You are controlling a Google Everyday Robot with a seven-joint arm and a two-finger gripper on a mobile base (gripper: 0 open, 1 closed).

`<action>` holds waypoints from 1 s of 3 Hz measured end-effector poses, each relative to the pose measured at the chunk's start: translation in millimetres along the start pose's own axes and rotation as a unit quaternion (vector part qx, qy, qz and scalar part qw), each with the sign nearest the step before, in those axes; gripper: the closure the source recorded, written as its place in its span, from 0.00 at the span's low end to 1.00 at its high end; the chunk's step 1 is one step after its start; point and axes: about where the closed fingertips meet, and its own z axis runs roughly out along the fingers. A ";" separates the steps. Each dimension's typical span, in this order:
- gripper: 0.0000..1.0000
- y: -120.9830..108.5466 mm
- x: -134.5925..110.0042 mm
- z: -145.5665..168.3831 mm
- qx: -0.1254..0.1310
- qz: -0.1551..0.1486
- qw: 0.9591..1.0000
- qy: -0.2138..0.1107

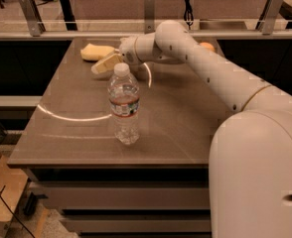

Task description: Move sponge near water bottle

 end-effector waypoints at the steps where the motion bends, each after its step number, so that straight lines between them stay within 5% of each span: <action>1: 0.00 -4.0 -0.3 12.5 0.004 0.013 1.000 -0.001; 2: 0.00 -7.7 -0.5 22.7 0.005 0.022 1.000 0.000; 3: 0.19 -6.0 -3.3 31.8 -0.008 0.022 1.000 0.000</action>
Offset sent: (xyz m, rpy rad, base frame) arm 0.0286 0.0165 -0.0066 0.0302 0.0457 -0.0430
